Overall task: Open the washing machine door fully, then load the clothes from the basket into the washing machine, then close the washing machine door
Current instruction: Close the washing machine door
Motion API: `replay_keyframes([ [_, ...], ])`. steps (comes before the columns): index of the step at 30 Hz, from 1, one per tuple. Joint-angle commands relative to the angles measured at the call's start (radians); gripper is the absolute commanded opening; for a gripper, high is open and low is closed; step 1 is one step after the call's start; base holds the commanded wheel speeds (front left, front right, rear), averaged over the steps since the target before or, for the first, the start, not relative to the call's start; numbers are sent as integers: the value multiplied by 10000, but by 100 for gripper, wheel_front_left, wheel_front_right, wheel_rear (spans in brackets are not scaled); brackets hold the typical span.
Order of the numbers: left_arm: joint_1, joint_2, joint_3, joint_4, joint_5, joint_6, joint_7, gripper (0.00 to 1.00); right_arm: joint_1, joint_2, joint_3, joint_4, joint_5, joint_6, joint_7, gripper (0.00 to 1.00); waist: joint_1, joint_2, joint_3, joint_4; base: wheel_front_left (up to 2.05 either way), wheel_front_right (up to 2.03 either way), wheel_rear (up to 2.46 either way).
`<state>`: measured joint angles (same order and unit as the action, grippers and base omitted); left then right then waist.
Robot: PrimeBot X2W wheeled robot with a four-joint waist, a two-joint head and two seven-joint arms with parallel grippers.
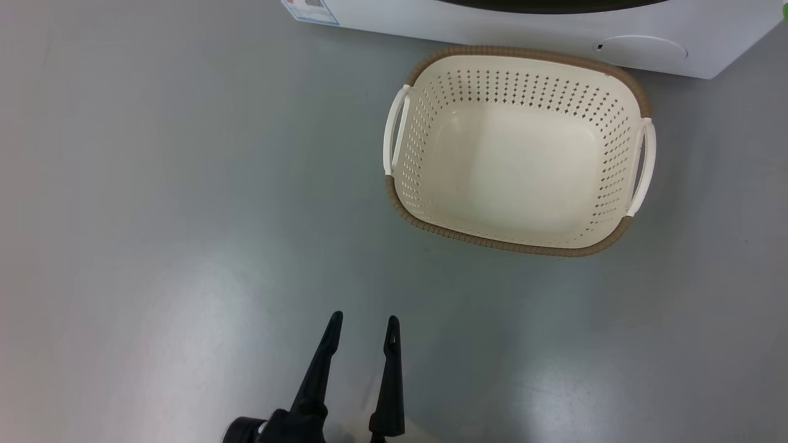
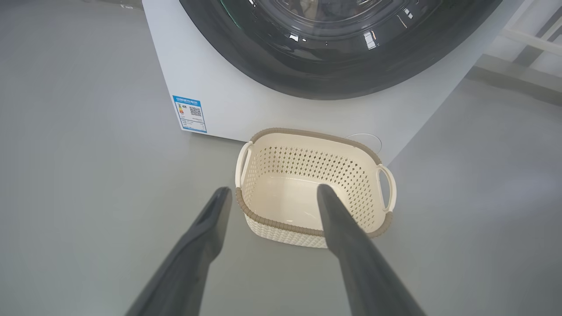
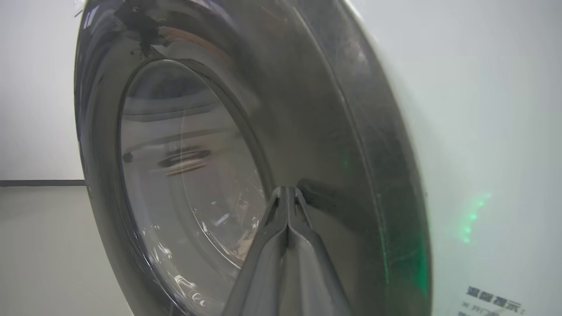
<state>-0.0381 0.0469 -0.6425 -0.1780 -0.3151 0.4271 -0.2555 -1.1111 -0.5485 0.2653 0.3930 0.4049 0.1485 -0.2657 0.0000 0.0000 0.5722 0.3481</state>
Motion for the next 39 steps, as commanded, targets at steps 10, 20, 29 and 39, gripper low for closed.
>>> replay_keyframes([
  [10, -8, 33, 1023, 164, -191, -119, -63, 100, 1961, 279, -327, -1882, 329, -178, 39, 82, 0, 0, -918, -995, 0, 0, 0],
  [20, 167, 33, 2384, 958, -347, -976, -63, 100, 5159, 877, -705, -3066, 237, -178, 39, 100, 0, 0, -2815, -2463, 0, 0, 0],
  [29, 1007, 33, 3461, 1376, -629, -1993, -63, 100, 7696, 1599, -1516, -3357, -13, -178, 39, 100, 0, 0, -4444, -3394, 0, 0, 0],
  [39, 1636, 33, 4237, 1668, -575, -2592, -63, 100, 10156, 2199, -2573, -3905, -611, -178, 39, 100, 0, 0, -5346, -3911, 0, 0, 0],
])
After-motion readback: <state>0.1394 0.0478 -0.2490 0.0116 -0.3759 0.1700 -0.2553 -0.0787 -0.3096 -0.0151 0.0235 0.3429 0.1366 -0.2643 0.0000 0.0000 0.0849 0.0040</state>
